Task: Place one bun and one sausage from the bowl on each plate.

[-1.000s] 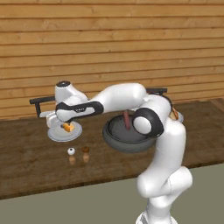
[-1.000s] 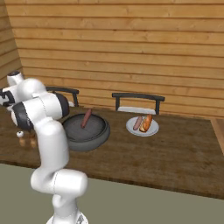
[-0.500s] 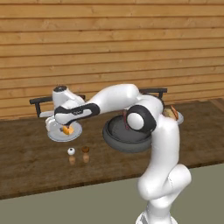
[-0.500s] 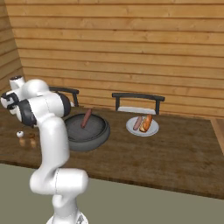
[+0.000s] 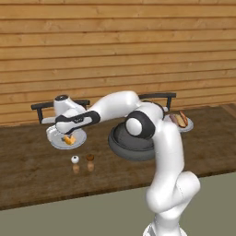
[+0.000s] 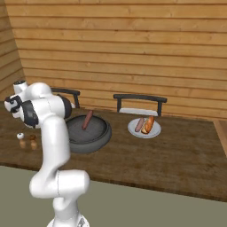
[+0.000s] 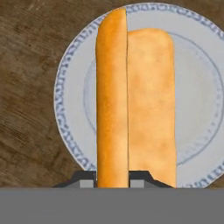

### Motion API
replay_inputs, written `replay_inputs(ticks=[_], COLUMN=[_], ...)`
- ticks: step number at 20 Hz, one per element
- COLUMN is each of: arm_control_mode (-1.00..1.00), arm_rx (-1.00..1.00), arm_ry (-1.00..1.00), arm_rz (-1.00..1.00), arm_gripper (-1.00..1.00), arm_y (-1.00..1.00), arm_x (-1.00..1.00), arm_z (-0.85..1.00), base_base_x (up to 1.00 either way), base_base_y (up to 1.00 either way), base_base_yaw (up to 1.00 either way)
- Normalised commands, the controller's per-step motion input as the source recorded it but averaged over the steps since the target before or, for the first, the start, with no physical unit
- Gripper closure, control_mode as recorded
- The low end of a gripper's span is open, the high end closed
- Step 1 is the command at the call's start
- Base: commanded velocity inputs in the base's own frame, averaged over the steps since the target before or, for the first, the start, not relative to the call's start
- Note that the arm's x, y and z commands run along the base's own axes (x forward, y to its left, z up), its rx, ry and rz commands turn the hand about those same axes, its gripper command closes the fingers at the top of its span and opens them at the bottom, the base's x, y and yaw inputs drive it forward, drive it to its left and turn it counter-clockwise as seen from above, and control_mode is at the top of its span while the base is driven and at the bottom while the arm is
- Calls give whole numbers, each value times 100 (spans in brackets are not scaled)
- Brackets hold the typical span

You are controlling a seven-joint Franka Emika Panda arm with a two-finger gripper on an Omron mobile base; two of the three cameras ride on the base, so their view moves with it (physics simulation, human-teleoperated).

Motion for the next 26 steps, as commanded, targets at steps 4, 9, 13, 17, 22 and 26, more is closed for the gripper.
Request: replay_inputs(ticks=[4, 9, 13, 17, 22, 26], arm_control_mode=[-100, -100, -100, -100, -100, -100], arm_rx=[0, 0, 0, 0, 0, 0], arm_ry=[1, 0, 0, 0, -2, -10], arm_rz=[0, 0, 0, 0, 0, -6], arm_gripper=[100, -100, -100, -100, -100, -100], arm_y=[5, 0, 0, -4, -48, -96], arm_x=[11, 1, 0, -6, -33, -80], arm_z=[-6, -2, 0, 13, 39, 29], base_base_x=[0, 0, 0, 0, 0, 0], base_base_y=[0, 0, 0, 0, 0, 0], base_base_yaw=[0, 0, 0, 0, 0, 0])
